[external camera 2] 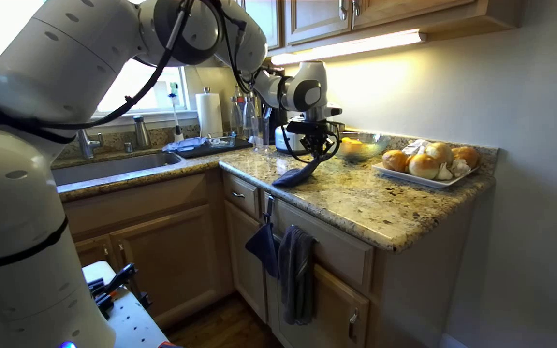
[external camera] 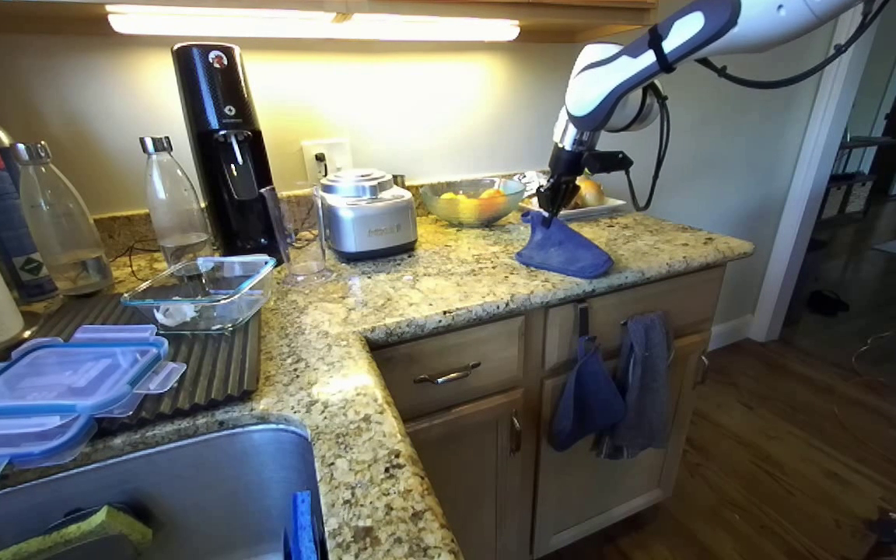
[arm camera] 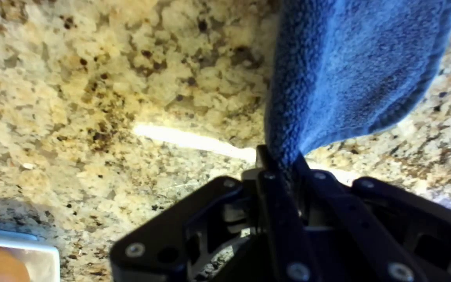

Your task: Hang the blue cloth on the counter onto the hook hanging from the drawer

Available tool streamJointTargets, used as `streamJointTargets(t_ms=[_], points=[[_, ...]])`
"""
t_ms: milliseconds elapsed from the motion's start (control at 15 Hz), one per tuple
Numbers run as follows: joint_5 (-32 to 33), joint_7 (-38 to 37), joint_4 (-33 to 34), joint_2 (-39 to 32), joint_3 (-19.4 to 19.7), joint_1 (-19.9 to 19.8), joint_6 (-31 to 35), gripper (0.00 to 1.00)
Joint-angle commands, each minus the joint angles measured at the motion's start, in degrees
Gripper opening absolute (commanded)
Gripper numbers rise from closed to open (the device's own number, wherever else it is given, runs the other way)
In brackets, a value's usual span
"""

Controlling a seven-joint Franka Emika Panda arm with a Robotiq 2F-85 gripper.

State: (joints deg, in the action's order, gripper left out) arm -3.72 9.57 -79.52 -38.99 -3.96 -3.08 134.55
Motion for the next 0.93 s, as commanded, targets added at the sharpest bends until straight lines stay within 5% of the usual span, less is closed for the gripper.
streamJointTargets(t_ms=[0,667,800,867], points=[[-2.0,-1.4,-13.1,11.3,-0.4,-0.2,1.9,0.09],[-3.6,-4.1,-36.1,30.5,-1.0,3.5,7.2,0.06],[-3.8,-4.7,-38.8,32.2,-1.0,4.0,8.4,0.06],[-2.8,-3.6,-32.3,27.4,-0.7,4.0,5.3,0.10]])
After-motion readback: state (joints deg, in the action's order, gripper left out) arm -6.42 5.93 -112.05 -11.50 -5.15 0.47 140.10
